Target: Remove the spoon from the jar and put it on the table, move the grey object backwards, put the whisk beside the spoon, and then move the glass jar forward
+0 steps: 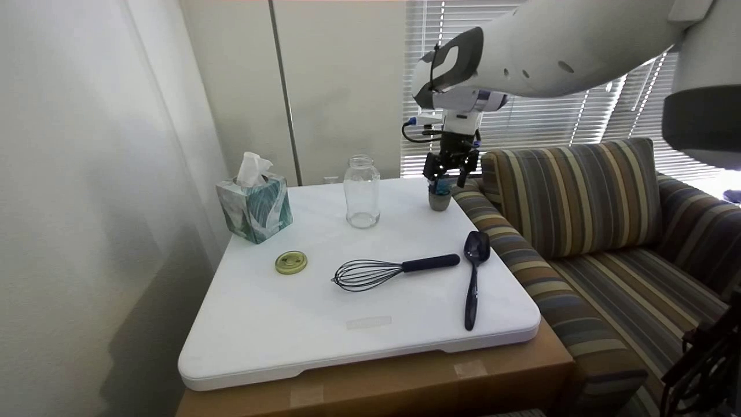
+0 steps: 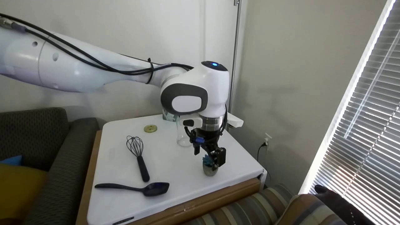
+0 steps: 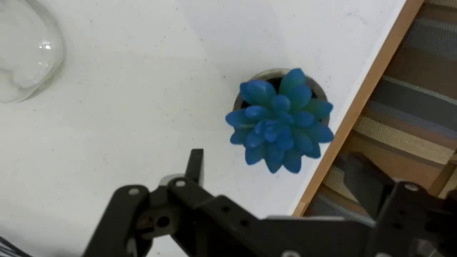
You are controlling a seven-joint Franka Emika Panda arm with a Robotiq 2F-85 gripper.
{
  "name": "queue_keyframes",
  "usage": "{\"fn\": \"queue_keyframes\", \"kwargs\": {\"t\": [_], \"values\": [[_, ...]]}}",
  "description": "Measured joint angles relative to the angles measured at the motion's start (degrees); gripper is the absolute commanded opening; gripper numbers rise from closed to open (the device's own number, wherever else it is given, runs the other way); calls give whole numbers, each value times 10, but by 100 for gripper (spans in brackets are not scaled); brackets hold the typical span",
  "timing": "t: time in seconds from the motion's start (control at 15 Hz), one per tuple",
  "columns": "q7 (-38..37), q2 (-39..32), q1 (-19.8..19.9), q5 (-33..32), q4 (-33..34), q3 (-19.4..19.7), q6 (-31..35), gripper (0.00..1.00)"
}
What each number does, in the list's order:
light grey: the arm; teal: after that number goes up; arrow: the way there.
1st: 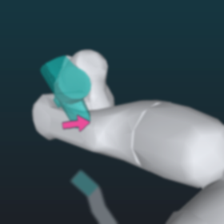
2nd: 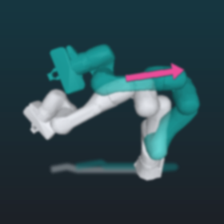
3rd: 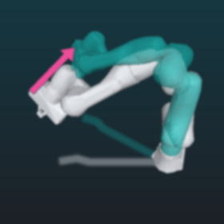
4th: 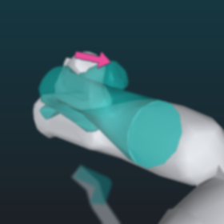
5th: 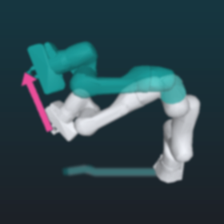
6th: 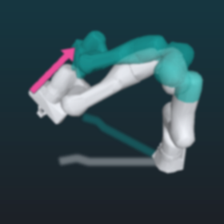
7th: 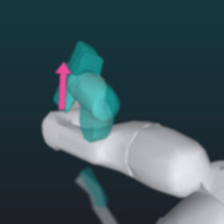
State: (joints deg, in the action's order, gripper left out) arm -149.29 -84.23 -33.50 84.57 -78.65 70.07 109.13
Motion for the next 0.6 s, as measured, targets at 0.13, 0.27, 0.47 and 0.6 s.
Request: {"fn": "queue_keyframes", "kwargs": {"t": [0.13, 0.27, 0.47, 0.6], "values": [[0, 1, -23, 0, -22, 24, -46, 100], [0, 6, -44, -5, -31, 40, -104, 100], [3, 54, -59, -82, -19, 8, -140, 100], [19, 107, -64, -148, -19, -42, -123, 100]]}}
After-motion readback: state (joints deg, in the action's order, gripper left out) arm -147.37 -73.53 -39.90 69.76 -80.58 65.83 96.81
